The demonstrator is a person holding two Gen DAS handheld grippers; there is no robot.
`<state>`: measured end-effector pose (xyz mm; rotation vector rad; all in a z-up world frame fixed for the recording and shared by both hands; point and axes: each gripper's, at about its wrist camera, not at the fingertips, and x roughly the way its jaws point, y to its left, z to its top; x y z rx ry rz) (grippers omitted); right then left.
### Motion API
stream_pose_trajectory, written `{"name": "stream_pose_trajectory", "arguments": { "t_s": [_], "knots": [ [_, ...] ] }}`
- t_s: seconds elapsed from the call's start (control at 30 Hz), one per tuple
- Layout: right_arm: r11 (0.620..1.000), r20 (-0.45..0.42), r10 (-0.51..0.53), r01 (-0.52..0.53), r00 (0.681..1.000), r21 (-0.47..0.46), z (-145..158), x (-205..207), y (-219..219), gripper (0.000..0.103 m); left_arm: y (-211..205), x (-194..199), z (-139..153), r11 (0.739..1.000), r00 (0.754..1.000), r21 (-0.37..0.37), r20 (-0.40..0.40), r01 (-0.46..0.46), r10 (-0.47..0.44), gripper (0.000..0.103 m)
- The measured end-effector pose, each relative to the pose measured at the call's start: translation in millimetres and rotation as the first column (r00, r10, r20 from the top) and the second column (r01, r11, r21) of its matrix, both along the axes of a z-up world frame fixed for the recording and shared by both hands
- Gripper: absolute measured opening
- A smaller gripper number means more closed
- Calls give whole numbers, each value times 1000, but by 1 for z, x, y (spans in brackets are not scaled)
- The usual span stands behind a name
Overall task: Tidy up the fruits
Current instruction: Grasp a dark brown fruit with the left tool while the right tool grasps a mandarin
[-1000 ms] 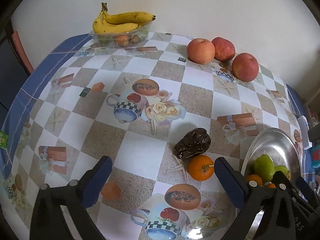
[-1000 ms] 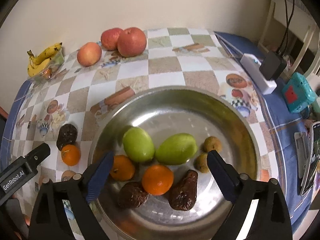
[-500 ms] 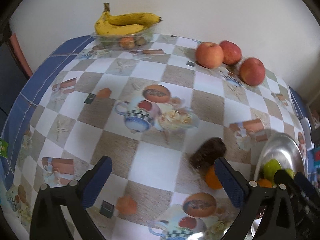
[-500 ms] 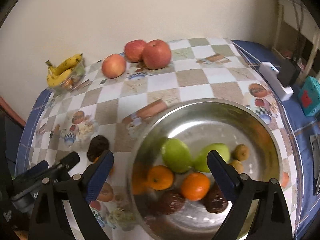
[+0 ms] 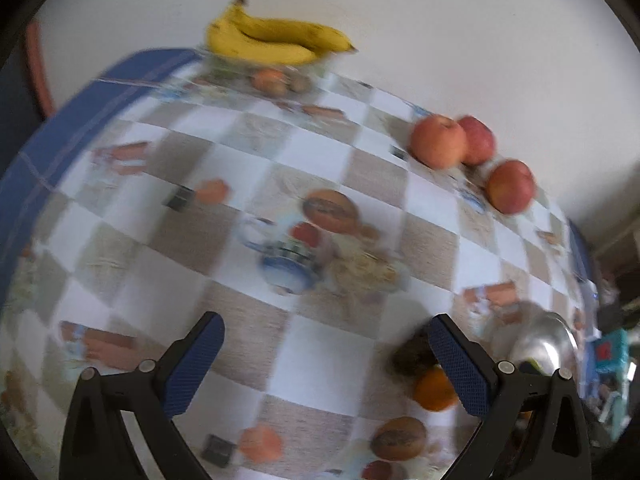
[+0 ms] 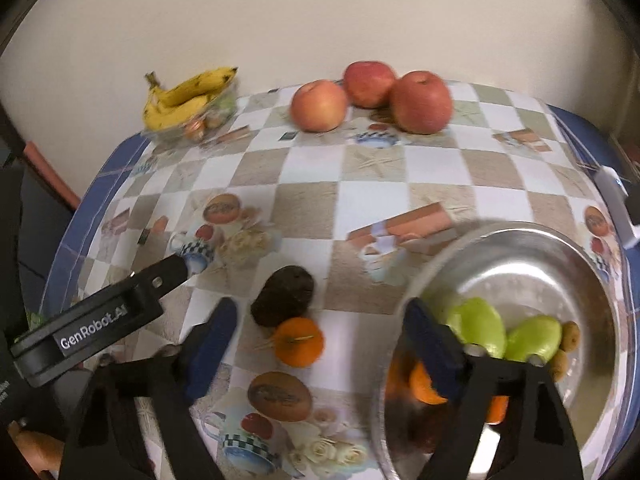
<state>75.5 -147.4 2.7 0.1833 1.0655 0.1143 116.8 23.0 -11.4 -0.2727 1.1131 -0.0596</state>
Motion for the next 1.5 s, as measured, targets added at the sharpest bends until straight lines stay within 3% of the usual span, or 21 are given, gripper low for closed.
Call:
{"name": "stream_pose_trajectory", "arguments": {
  "t_s": [0.1,0.2,0.4,0.6,0.97,1.5],
  "knots": [
    [1000,-26,27,-27,999,-10,-10,2,7,70,-10,3,-10,1000,999,-6,-40,29,-29,103],
    [999,-40,47,-48,998,-23,-17,2,11,60,-15,4,-18,998,996,-27,-69,49,-51,103],
    [996,-64,83,-85,994,-20,-26,0,18,58,-21,5,-27,996,993,-71,-98,60,-67,103],
    [994,-90,102,-104,991,-23,-36,0,24,56,-22,5,-28,996,992,-62,-103,63,-69,103],
    [995,-94,92,-95,991,-24,-39,1,23,39,-25,5,-29,995,992,-60,-101,75,-80,103],
    [999,-96,42,-44,994,-11,-38,-1,9,38,-36,6,-28,992,991,-70,-70,106,-111,102]
  ]
}}
